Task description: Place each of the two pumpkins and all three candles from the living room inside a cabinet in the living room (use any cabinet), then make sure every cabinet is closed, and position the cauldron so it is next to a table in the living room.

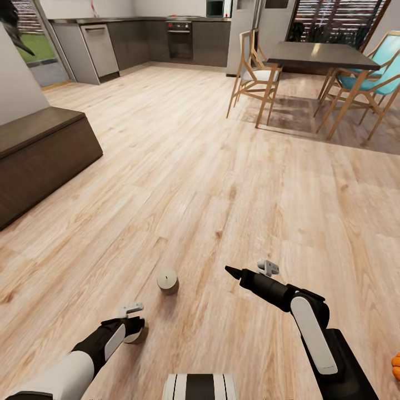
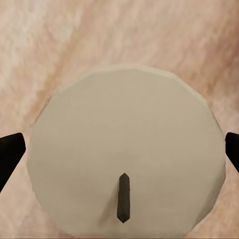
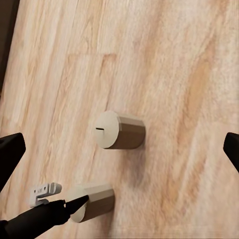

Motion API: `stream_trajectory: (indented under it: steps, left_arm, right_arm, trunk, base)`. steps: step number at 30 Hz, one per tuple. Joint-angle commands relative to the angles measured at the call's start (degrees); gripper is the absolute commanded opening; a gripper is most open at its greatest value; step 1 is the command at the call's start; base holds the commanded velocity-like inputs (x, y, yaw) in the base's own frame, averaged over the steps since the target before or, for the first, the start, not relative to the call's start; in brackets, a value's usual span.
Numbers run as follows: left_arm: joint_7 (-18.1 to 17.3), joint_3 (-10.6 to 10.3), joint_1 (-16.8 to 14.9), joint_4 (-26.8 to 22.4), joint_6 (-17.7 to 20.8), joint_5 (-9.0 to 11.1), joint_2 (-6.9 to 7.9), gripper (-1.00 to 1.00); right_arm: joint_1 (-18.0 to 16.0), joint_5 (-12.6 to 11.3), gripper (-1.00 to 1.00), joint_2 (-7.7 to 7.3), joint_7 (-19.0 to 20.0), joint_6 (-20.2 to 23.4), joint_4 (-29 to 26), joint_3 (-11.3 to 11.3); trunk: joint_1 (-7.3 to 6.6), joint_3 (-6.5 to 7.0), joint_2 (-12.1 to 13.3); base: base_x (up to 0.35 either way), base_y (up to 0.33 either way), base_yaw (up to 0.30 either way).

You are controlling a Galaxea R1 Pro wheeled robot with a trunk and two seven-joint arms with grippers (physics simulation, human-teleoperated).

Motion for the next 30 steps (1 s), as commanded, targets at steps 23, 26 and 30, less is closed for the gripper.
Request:
stream_trajectory:
  steps: [23, 26, 30]
  left_arm:
    - [0.7, -0.5, 0.0, -0.1, 0.5, 0.6, 0.05, -1.0]
    - [0.7, -0.5, 0.0, -0.1, 0.5, 0.6, 0.05, -1.0]
    - [0.7, -0.5, 0.0, -0.1, 0.5, 0.6, 0.05, -1.0]
  right_arm:
    - [0.0, 0.0, 1.0, -0.11, 0.0, 0.2, -0.1, 0.0]
    - [0.0, 0.0, 1.0, -0.12, 0.0, 0.2, -0.1, 0.0]
    - [0.0, 0.0, 1.0, -0.11, 0.0, 0.2, -0.1, 0.0]
  trunk:
    - [0.06, -0.71, -0.1]
    - [0.06, -0.71, -0.1]
    - [0.06, -0.71, -0.1]
  base:
    - [0.0, 0.0, 0.0]
    - [0.0, 0.0, 0.0]
    - [0.0, 0.0, 0.0]
